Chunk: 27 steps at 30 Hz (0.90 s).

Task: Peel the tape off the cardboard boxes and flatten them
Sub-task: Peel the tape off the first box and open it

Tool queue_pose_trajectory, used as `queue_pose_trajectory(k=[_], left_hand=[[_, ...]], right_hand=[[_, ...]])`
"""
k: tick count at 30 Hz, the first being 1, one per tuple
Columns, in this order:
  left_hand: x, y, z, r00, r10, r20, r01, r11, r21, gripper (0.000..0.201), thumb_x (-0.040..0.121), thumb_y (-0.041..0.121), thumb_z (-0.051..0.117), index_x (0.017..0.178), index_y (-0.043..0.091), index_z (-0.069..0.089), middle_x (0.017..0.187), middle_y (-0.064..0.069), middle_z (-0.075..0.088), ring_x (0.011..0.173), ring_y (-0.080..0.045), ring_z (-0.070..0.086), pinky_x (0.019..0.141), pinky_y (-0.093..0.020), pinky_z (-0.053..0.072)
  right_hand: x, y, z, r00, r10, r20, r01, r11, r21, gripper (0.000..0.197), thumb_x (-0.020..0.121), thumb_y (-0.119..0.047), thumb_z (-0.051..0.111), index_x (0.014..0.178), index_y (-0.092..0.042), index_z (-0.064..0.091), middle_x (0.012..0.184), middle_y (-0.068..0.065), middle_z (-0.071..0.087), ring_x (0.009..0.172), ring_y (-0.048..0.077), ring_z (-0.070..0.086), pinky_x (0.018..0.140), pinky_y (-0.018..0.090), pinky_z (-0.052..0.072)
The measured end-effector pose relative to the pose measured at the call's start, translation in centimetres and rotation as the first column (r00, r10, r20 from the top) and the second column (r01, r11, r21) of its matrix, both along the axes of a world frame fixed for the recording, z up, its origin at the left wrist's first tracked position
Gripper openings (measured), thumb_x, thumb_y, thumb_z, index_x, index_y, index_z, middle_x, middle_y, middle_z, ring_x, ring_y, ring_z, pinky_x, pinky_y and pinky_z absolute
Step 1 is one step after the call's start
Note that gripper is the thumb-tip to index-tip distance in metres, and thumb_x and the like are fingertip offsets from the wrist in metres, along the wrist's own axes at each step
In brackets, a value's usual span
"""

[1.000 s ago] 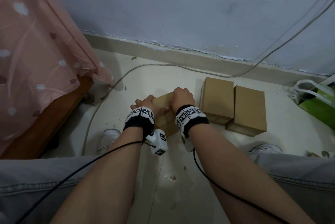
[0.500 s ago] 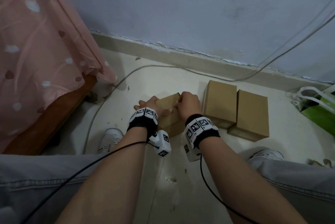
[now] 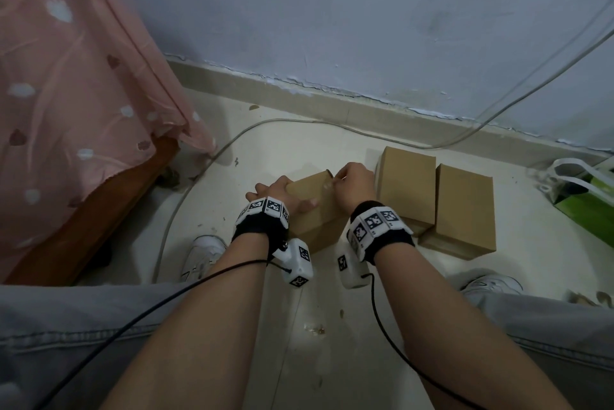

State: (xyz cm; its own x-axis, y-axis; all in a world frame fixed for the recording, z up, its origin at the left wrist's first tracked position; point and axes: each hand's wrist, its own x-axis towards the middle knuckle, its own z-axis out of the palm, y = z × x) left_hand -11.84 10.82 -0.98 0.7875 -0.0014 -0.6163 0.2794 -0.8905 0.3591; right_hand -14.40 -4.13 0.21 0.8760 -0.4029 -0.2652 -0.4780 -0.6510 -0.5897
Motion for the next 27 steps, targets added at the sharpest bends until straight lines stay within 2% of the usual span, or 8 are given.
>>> queue_pose_trajectory(k=[3, 7, 9, 12, 18, 22, 25, 27], left_hand=[[0.2, 0.1, 0.0, 1.000, -0.008, -0.011, 0.007, 1.000, -0.006, 0.085, 0.068, 0.071, 0.069, 0.139, 0.037, 0.038, 0.137, -0.012, 0.034, 0.132, -0.038, 0.026, 0.102, -0.052, 0.033], [0.2, 0.2, -0.1, 1.000, -0.009, -0.013, 0.009, 1.000, -0.013, 0.084, 0.067, 0.071, 0.070, 0.138, 0.038, 0.039, 0.135, -0.011, 0.034, 0.131, -0.036, 0.026, 0.100, -0.051, 0.034], [0.1, 0.1, 0.0, 1.000, -0.009, -0.006, 0.009, 1.000, -0.009, 0.084, 0.068, 0.070, 0.070, 0.138, 0.037, 0.038, 0.135, -0.011, 0.034, 0.132, -0.037, 0.025, 0.100, -0.051, 0.033], [0.0, 0.0, 0.1, 1.000, -0.002, 0.004, 0.002, 1.000, -0.012, 0.082, 0.069, 0.068, 0.070, 0.138, 0.037, 0.039, 0.135, -0.011, 0.034, 0.131, -0.036, 0.025, 0.100, -0.049, 0.034], [0.1, 0.2, -0.3, 1.000, -0.012, 0.002, 0.012, 1.000, -0.013, 0.081, 0.067, 0.070, 0.070, 0.135, 0.037, 0.041, 0.133, -0.011, 0.035, 0.130, -0.036, 0.026, 0.099, -0.049, 0.034], [0.2, 0.3, -0.4, 1.000, -0.019, 0.007, 0.019, 1.000, -0.015, 0.080, 0.067, 0.071, 0.069, 0.135, 0.038, 0.041, 0.134, -0.011, 0.035, 0.130, -0.036, 0.027, 0.100, -0.049, 0.033], [0.3, 0.3, -0.5, 1.000, -0.021, -0.003, 0.021, 1.000, -0.017, 0.081, 0.067, 0.072, 0.069, 0.135, 0.039, 0.041, 0.136, -0.010, 0.034, 0.131, -0.037, 0.026, 0.102, -0.051, 0.032], [0.4, 0.4, -0.4, 1.000, -0.018, -0.005, 0.018, 1.000, -0.020, 0.080, 0.067, 0.072, 0.069, 0.135, 0.039, 0.041, 0.136, -0.010, 0.034, 0.132, -0.036, 0.025, 0.102, -0.051, 0.032]], right_hand=[[0.1, -1.9, -0.1, 0.996, -0.066, 0.058, 0.061, 0.995, 0.076, 0.012, 0.098, -0.016, 0.057, 0.095, -0.010, 0.068, 0.104, 0.013, 0.070, 0.101, 0.028, 0.065, 0.084, 0.031, 0.051], [-0.2, -2.4, 0.3, 0.995, 0.096, 0.004, -0.096, 0.995, 0.003, 0.029, 0.087, -0.038, 0.072, 0.094, -0.010, 0.071, 0.095, 0.007, 0.068, 0.092, 0.023, 0.063, 0.079, 0.032, 0.051], [-0.5, -1.6, 0.2, 0.982, 0.182, -0.052, -0.185, 0.981, -0.061, 0.030, 0.082, -0.036, 0.077, 0.096, -0.010, 0.069, 0.094, 0.005, 0.064, 0.091, 0.023, 0.063, 0.079, 0.033, 0.053], [-0.9, -0.3, -0.4, 0.971, 0.229, -0.075, -0.238, 0.957, -0.168, 0.020, 0.082, -0.018, 0.073, 0.097, -0.009, 0.063, 0.100, 0.009, 0.062, 0.095, 0.027, 0.060, 0.077, 0.033, 0.050], [-0.6, -0.7, -1.2, 0.989, 0.146, -0.026, -0.148, 0.984, -0.102, 0.005, 0.086, -0.009, 0.067, 0.090, -0.008, 0.071, 0.100, 0.012, 0.068, 0.097, 0.030, 0.063, 0.083, 0.034, 0.053], [-0.5, -2.1, -1.8, 0.999, 0.042, 0.001, -0.042, 0.999, 0.015, 0.010, 0.088, -0.010, 0.065, 0.085, -0.008, 0.074, 0.096, 0.011, 0.073, 0.095, 0.026, 0.066, 0.079, 0.030, 0.052], [-0.6, -3.7, -2.2, 0.997, -0.080, -0.003, 0.080, 0.988, 0.130, 0.018, 0.092, -0.009, 0.059, 0.079, -0.001, 0.071, 0.087, 0.014, 0.073, 0.086, 0.029, 0.070, 0.083, 0.041, 0.059], [-0.5, -4.5, -2.0, 0.979, -0.200, 0.028, 0.184, 0.942, 0.279, 0.017, 0.093, -0.003, 0.054, 0.077, -0.004, 0.062, 0.090, 0.018, 0.072, 0.083, 0.030, 0.072, 0.082, 0.046, 0.060]])
